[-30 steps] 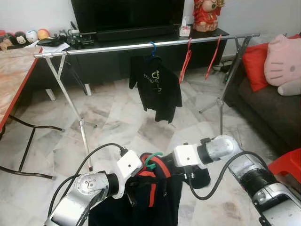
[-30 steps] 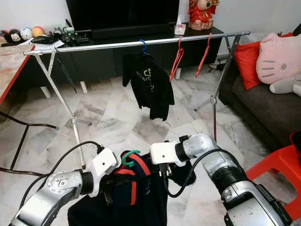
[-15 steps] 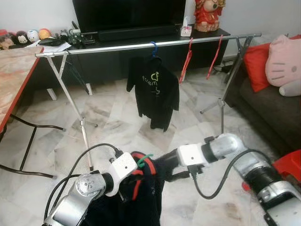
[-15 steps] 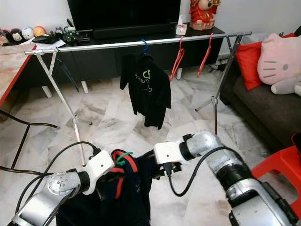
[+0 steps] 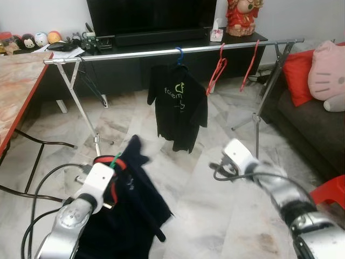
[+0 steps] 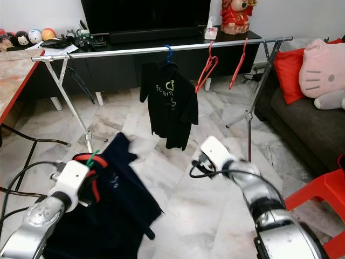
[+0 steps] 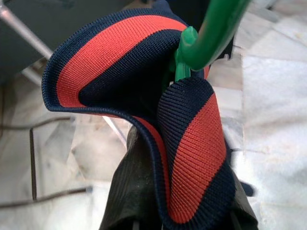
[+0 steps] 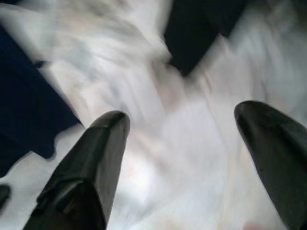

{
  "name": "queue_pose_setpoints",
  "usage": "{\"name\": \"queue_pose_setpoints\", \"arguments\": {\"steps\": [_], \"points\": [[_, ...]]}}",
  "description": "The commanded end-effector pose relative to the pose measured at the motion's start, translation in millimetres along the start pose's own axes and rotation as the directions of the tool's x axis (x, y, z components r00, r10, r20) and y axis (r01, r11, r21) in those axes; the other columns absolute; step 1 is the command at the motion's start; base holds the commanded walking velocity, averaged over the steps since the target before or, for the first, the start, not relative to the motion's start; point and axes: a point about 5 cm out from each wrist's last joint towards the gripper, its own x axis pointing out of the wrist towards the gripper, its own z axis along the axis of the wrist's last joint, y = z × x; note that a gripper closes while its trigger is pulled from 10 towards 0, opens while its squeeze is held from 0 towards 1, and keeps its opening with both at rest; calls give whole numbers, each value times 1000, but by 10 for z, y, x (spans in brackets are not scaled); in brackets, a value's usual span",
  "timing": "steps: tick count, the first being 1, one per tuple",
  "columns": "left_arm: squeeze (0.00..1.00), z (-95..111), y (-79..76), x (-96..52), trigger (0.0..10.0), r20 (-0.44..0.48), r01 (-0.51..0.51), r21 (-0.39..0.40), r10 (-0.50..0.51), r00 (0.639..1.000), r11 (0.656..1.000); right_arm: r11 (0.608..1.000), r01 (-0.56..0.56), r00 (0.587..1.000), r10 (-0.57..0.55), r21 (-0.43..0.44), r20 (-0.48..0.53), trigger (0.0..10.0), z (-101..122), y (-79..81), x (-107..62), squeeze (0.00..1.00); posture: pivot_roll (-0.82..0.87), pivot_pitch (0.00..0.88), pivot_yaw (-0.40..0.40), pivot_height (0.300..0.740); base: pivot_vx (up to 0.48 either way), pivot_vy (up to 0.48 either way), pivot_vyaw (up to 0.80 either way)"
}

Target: Hang hanger

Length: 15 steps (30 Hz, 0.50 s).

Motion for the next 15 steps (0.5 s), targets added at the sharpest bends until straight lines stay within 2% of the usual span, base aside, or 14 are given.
{"name": "queue_pose_setpoints", "arguments": {"steps": [1, 2, 3, 4, 5, 7, 9, 11, 15], "points": [[0, 19, 97, -21, 10000, 31, -60, -12, 61, 998, 998, 992, 81, 994, -74, 92, -77, 10000, -206, 24, -24, 0, -110, 0, 22, 740, 0, 0, 0], [0, -48, 131, -59, 10000, 16, -109, -24, 109, 994, 994, 977, 125, 980, -94, 174, -173, 10000, -489, 152, -71, 0, -110, 0, 29, 740, 0, 0, 0], [0, -48, 131, -59, 10000, 16, -109, -24, 109, 994, 994, 977, 125, 980, -94, 174, -173, 10000, -489, 152, -71, 0, -110, 0, 29, 740, 0, 0, 0], [0, -74, 144, -79, 10000, 13, -134, -50, 134, 991, 990, 971, 137, 973, -95, 196, -211, 10000, -597, 213, -94, 0, -111, 0, 31, 740, 0, 0, 0], [0, -122, 156, -122, 10000, 20, -168, -117, 171, 985, 979, 950, 176, 955, -102, 256, -278, 10000, -792, 336, -143, 0, -112, 0, 34, 740, 0, 0, 0], [0, -160, 166, -156, 10000, 25, -197, -168, 204, 979, 966, 923, 201, 944, -94, 327, -316, 10000, -910, 433, -176, 0, -111, 0, 36, 740, 0, 0, 0], [0, -240, 193, -200, 10000, -1, -244, -221, 250, 968, 944, 929, 190, 930, -66, 317, -362, 10000, -1045, 552, -223, 0, -106, 0, 41, 740, 0, 0, 0], [0, -295, 202, -232, 10000, -18, -270, -220, 273, 962, 937, 938, 181, 914, -50, 295, -402, 10000, -1144, 634, -264, 0, -106, 0, 41, 740, 0, 0, 0], [0, -323, 227, -330, 10000, 4, -309, -243, 319, 948, 919, 930, 209, 898, -61, 301, -436, 10000, -1248, 686, -318, 0, -93, 0, 38, 740, 0, 0, 0]]}}
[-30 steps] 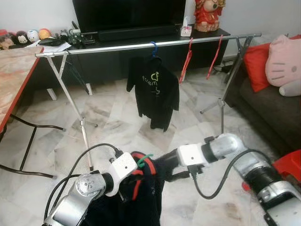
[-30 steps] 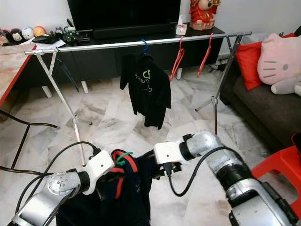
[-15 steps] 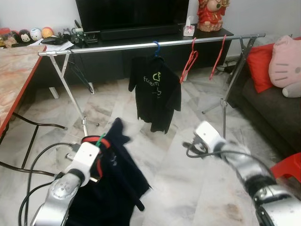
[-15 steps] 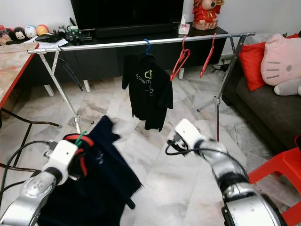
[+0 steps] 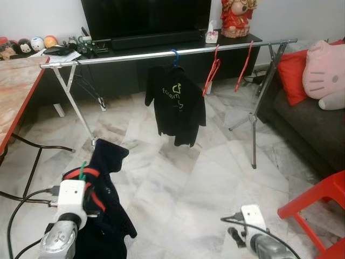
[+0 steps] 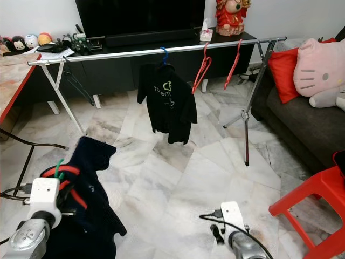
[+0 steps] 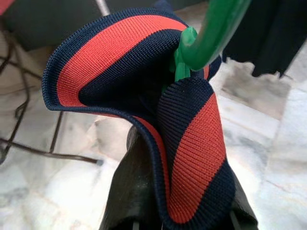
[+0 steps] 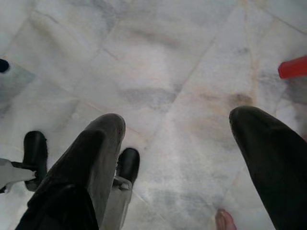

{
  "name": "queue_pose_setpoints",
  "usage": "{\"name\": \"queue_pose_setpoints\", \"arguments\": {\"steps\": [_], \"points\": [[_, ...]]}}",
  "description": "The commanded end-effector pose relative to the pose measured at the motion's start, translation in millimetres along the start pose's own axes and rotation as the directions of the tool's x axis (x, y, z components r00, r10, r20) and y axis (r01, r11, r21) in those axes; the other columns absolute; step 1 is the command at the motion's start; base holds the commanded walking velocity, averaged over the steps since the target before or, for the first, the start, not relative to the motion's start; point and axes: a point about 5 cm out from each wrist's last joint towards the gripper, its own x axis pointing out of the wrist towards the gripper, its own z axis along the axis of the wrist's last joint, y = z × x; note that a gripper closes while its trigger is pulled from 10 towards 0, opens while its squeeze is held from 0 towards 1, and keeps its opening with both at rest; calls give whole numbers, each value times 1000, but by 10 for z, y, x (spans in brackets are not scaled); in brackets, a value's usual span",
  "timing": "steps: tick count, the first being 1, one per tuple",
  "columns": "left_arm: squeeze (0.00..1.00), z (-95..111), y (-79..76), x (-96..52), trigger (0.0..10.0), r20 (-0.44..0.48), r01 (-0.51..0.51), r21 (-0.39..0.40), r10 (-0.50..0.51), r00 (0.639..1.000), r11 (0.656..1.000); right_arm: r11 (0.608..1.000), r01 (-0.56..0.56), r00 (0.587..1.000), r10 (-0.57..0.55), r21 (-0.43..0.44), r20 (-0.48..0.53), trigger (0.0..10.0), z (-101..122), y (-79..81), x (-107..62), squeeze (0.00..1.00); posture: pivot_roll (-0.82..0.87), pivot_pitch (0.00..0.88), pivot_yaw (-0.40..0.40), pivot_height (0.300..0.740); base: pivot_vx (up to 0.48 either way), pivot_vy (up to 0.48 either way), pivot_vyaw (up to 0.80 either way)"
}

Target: Hang hanger

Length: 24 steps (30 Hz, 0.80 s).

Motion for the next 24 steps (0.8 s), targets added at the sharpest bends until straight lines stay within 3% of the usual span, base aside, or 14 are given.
{"name": "queue_pose_setpoints", "arguments": {"steps": [1, 4, 6, 12, 16, 20, 24], "points": [[0, 79, 64, -26, 10000, 59, -38, -24, 39, 997, 999, 1000, 14, 1000, -14, 16, -24, 10000, -72, 10, -4, 0, -93, 0, 38, 740, 0, 0, 0], [0, 54, 140, -115, 10000, 61, -77, -23, 79, 995, 997, 1000, 17, 999, -17, 24, -28, 10000, -86, 14, -5, 0, -91, 0, 43, 740, 0, 0, 0], [0, 35, 251, -265, 10000, 68, -134, -16, 135, 989, 991, 999, 22, 999, -20, 39, -33, 10000, -99, 0, -8, 0, -85, 0, 40, 740, 0, 0, 0], [0, 48, 212, -242, 10000, 57, -144, -2, 144, 988, 990, 998, 24, 999, -23, 50, -25, 10000, -70, -37, -9, 0, -90, 0, 31, 740, 0, 0, 0], [0, -9, 189, -224, 10000, 37, -164, -34, 165, 986, 986, 1000, -7, 999, 6, -10, -38, 10000, -107, -15, -13, 0, -129, 0, 46, 740, 0, -300, 0], [0, 4, 126, -201, 10000, 34, -143, -34, 144, 989, 989, 998, 21, 999, -19, 51, -40, 10000, -139, -92, -26, 0, -137, 0, 52, 740, 0, -307, 0], [0, 37, 119, -143, 10000, 42, -142, -37, 144, 989, 989, 999, 29, 998, -27, 25, -55, 10000, -163, -132, -35, 0, -139, 0, 47, 740, 0, -305, 0]]}}
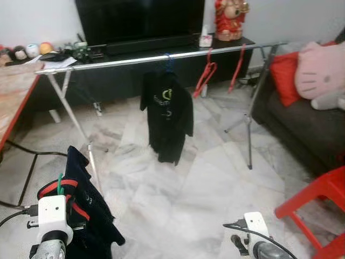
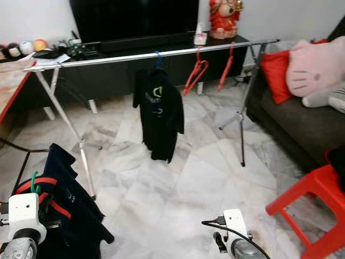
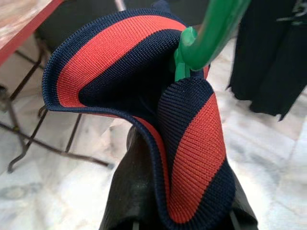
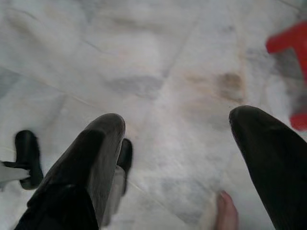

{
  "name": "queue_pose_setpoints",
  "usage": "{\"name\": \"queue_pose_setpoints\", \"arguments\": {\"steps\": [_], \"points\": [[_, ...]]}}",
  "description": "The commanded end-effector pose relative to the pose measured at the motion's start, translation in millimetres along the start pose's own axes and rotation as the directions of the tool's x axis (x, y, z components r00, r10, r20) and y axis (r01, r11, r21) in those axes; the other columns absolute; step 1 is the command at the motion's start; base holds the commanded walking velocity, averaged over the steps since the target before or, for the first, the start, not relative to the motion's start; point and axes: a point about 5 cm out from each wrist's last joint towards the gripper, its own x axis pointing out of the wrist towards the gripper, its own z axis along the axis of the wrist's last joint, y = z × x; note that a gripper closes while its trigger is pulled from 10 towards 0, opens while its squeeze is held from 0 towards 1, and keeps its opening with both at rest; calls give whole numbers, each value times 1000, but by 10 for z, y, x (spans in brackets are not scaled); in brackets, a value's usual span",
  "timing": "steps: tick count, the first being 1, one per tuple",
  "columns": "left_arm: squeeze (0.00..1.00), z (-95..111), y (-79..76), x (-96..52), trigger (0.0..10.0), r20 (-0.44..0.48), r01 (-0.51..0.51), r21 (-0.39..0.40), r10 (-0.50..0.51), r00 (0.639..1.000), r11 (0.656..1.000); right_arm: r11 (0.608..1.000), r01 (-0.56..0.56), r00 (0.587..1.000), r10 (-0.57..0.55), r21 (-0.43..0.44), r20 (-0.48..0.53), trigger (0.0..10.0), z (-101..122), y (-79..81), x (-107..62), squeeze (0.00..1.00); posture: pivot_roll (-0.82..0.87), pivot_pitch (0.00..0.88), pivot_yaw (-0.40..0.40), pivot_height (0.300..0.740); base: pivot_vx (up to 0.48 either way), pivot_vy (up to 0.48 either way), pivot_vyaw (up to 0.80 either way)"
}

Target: Hang hanger

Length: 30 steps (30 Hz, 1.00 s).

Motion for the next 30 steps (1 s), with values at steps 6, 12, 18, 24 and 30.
{"name": "queue_pose_setpoints", "arguments": {"steps": [6, 12, 18, 24, 30], "points": [[0, 46, -27, 40, 10000, 21, 2, -11, -2, 1000, 1000, 1000, -6, 1000, 6, -18, -20, 10000, -116, 32, -7, 0, -129, 0, 32, 740, 0, -49, 0], [0, 14, -12, -11, 10000, 17, -10, -57, 11, 1000, 998, 1000, -7, 1000, 7, -20, -16, 10000, -118, 12, -11, 0, -121, 0, 26, 740, 0, 0, 0], [0, -10, -14, -9, 10000, -12, -12, -41, 11, 1000, 999, 1000, -6, 1000, 6, -27, -16, 10000, -118, 10, -12, 0, -120, 0, 25, 740, 0, 0, 0], [0, 90, -142, 57, 10000, 25, 70, -82, -68, 997, 994, 996, -11, 1000, 10, -84, -8, 10000, -92, 26, -7, 0, -111, 0, 28, 740, 286, 0, 0], [0, 76, -150, 58, 10000, 9, 70, -88, -69, 998, 994, 997, -14, 1000, 15, -72, 15, 10000, -33, 44, -1, 0, -115, 0, 35, 740, 364, 0, 0]]}}
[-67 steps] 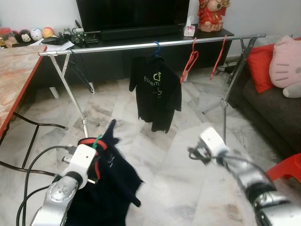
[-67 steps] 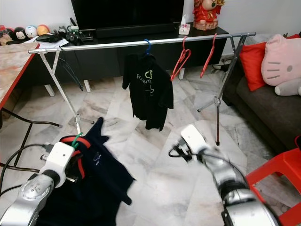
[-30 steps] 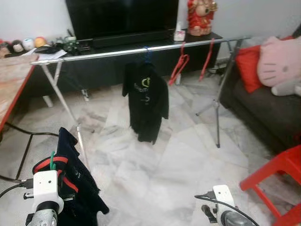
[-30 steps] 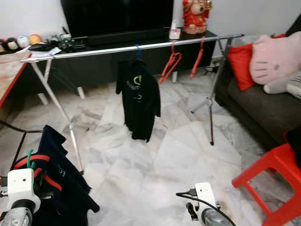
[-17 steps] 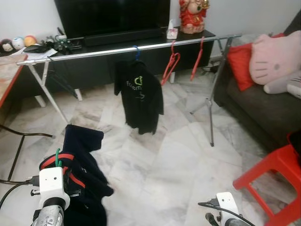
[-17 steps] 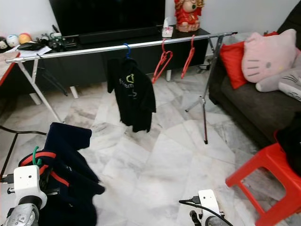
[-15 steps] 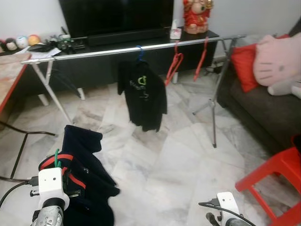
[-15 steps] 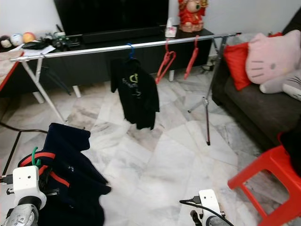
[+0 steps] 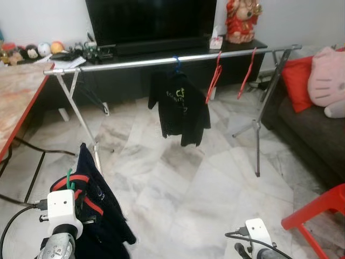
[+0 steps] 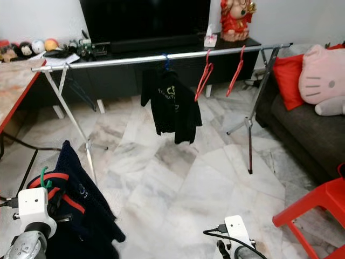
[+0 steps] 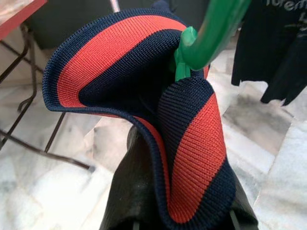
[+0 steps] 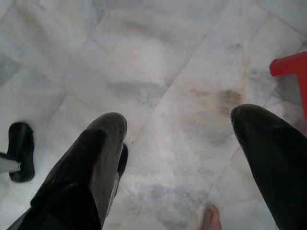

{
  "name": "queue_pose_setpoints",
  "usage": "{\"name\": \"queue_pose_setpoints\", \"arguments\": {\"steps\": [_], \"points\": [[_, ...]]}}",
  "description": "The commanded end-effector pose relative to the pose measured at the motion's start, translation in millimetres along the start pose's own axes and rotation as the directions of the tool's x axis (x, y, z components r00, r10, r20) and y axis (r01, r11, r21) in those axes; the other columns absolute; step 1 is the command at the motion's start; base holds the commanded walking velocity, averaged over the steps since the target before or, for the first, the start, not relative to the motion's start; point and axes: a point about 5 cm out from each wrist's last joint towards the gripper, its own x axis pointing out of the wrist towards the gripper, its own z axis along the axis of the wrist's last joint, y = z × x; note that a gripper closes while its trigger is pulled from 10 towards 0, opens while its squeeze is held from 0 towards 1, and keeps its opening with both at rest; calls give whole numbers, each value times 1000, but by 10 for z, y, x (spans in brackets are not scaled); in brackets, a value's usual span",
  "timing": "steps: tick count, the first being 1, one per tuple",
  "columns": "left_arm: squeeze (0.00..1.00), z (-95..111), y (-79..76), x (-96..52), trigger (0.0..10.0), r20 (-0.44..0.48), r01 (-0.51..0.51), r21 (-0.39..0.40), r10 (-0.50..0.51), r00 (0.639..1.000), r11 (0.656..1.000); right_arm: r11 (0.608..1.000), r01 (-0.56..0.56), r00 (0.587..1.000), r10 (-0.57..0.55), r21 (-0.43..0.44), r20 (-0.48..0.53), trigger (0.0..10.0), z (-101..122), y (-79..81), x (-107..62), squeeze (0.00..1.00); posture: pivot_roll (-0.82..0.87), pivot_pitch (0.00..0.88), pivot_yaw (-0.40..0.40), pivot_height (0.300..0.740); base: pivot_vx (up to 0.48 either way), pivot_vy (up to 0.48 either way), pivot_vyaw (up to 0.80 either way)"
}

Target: Hang hanger

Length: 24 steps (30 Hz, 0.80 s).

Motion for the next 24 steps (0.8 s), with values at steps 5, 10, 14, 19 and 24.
{"name": "queue_pose_setpoints", "arguments": {"steps": [5, 10, 14, 19, 24], "points": [[0, 60, -18, 18, 10000, 10, 1, -9, -1, 1000, 1000, 1000, -8, 999, 8, -7, 31, 10000, 90, 15, 8, 0, -110, 0, 30, 740, 385, 0, 0], [0, 45, -20, -2, 10000, 2, 0, -7, 0, 1000, 1000, 999, -16, 1000, 17, -42, 25, 10000, 87, 17, 8, 0, -109, 0, 26, 740, 388, 0, 0], [0, 22, -40, -27, 10000, -8, 0, -3, 0, 1000, 1000, 999, -10, 1000, 11, -52, 22, 10000, 82, 3, 6, 0, -111, 0, 22, 740, 388, 0, 0], [0, 13, -35, -39, 10000, -14, -3, -4, 3, 1000, 1000, 998, -16, 1000, 17, -55, 21, 10000, 82, 8, 6, 0, -112, 0, 21, 740, 389, 0, 0], [0, 10, -32, -46, 10000, -17, -6, -3, 6, 1000, 1000, 998, -22, 1000, 23, -65, 20, 10000, 84, 14, 7, 0, -111, 0, 19, 740, 390, 0, 0]]}}
